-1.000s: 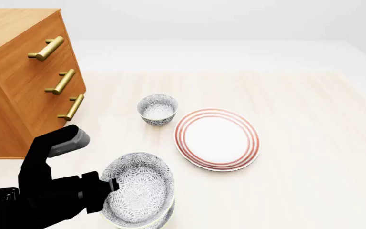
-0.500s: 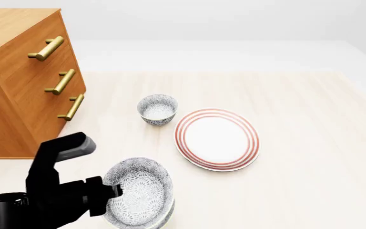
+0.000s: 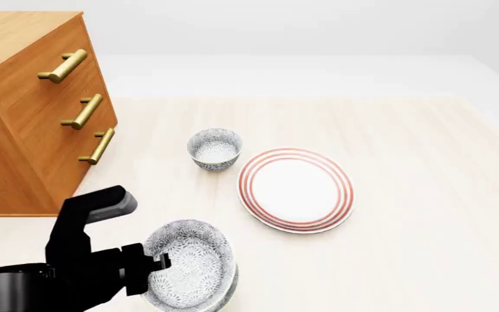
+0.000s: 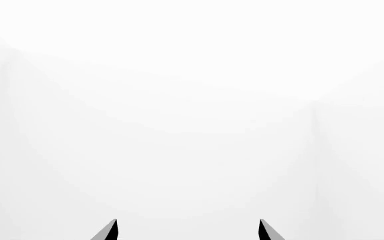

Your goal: Stack the bowl in the middle on the bowl at the back.

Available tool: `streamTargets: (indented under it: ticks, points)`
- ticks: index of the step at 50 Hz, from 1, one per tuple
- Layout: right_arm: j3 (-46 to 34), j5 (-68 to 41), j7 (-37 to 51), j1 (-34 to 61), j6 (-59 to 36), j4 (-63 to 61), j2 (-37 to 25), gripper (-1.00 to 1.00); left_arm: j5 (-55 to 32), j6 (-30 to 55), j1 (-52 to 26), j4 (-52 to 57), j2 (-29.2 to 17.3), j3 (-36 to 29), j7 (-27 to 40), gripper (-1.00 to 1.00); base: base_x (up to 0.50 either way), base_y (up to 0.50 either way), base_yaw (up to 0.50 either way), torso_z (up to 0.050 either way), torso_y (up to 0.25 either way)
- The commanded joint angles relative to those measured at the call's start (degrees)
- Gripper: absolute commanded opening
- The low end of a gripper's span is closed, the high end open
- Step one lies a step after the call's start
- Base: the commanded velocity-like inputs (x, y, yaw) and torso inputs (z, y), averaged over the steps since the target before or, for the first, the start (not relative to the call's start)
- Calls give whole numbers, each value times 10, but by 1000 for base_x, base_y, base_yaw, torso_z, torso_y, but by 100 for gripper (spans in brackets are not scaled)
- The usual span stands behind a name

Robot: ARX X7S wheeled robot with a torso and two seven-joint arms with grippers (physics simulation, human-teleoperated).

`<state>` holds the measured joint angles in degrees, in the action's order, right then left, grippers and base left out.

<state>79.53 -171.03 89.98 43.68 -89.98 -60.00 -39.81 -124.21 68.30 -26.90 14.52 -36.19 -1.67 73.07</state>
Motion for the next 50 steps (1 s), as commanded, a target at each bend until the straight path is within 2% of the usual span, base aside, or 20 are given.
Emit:
streamTargets:
  ticks: [1,6,7,25,33,40,46,50]
  points:
    - [-6,6,0,2,0,0,-1,100,19,-5,-2,-6,2,-2,-12,-100,0,0,0,0,0]
    - [-21,18,0,9,0,0,-1,100,25,-6,-2,-7,1,-3,-14,-100,0,0,0,0,2]
    - [-24,19,0,11,0,0,-1,100,26,-6,-2,-7,1,-3,-15,100,0,0,0,0,0]
    - [3,-3,0,0,0,0,-6,100,31,-13,-8,-5,-3,-8,-22,100,0,0,0,0,0]
    - [-20,11,0,13,0,0,-5,100,36,-18,-31,19,-7,24,-49,100,0,0,0,0,0]
    - [-35,17,0,24,0,0,-8,100,50,-36,-79,72,-13,98,-91,100,0,0,0,0,0]
    - [-68,33,0,35,0,0,-11,100,211,-20,-74,183,5,223,-232,100,0,0,0,0,0]
    - [-142,75,0,67,0,0,-14,100,247,-26,-68,215,3,265,-275,100,0,0,0,0,0]
